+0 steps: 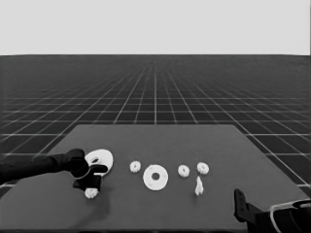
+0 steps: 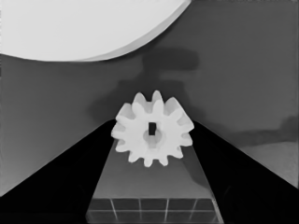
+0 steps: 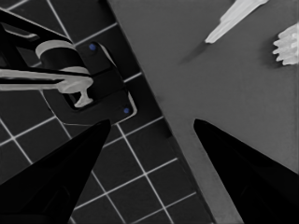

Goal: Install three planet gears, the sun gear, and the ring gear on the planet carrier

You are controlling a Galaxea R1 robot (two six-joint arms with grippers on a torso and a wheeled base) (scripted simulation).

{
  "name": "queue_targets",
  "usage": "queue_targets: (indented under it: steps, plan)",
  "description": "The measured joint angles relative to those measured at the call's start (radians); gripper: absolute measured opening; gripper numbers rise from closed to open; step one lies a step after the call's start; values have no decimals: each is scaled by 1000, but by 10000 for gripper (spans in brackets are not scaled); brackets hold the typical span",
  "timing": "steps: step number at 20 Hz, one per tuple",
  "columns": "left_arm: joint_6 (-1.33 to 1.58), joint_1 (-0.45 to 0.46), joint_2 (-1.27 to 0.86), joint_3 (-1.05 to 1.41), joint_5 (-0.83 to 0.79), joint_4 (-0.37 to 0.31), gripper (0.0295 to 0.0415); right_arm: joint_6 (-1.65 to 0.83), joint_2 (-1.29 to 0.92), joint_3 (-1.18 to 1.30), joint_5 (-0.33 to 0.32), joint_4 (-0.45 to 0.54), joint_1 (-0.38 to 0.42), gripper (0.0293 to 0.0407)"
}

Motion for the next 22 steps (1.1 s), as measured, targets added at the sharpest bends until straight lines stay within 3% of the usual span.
queue_targets:
  steps: [4, 6, 8, 14, 15, 17, 22]
  plan:
    - [0, 0, 0, 0, 0, 0, 313, 0, 0, 0, 0, 0, 0, 385]
    - [-31, -139, -52, 111, 87, -118, 313, 0, 0, 0, 0, 0, 0, 385]
    - [-36, -200, -63, 131, 114, -169, 313, 0, 0, 0, 0, 0, 0, 385]
    - [-37, -230, -65, 137, 127, -196, 313, 0, 0, 0, 0, 0, 0, 385]
    - [-351, -237, 112, 165, 193, -172, 313, 0, 0, 0, 0, 0, 0, 385]
    - [-520, -243, 524, 15, 230, -182, 313, 0, 0, 0, 0, 0, 0, 385]
    - [-481, -244, 714, -191, 220, -190, 312, 0, 0, 0, 0, 0, 0, 385]
